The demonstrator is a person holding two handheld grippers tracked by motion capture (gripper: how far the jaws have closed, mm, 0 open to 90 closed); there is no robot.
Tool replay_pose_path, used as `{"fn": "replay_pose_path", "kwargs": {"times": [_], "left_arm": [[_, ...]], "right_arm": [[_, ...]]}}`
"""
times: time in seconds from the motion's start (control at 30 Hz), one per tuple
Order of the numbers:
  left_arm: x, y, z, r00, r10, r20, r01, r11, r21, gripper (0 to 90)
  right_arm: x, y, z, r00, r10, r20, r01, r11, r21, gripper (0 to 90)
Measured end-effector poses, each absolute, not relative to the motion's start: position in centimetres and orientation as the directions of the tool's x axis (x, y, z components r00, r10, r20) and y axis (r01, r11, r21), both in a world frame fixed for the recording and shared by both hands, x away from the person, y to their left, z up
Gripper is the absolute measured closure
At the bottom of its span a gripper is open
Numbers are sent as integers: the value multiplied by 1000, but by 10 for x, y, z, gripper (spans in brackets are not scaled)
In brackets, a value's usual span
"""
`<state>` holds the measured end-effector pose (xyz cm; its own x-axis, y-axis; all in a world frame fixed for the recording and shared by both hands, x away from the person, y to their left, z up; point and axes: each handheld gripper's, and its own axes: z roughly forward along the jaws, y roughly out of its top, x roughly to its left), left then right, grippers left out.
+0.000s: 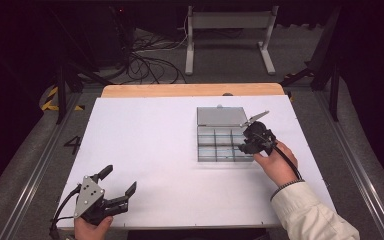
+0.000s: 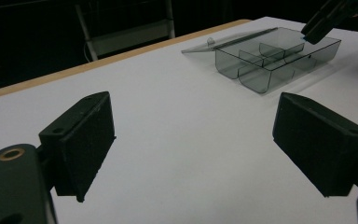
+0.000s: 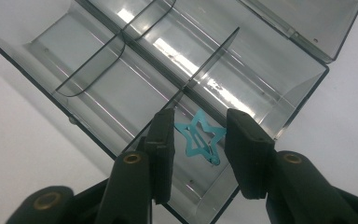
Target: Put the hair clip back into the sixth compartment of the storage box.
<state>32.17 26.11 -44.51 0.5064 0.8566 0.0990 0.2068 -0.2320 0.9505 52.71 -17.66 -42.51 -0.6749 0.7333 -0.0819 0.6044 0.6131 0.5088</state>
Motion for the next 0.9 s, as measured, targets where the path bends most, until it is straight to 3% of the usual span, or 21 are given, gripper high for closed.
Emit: {"fn": "replay_pose_path", "kwargs": {"times": [0.9], "left_arm": [[323, 261, -446, 505, 858, 95, 208, -228, 951, 135]], "right_arm": [[531, -174, -431, -681, 730, -66, 620, 621, 479, 601]]}}
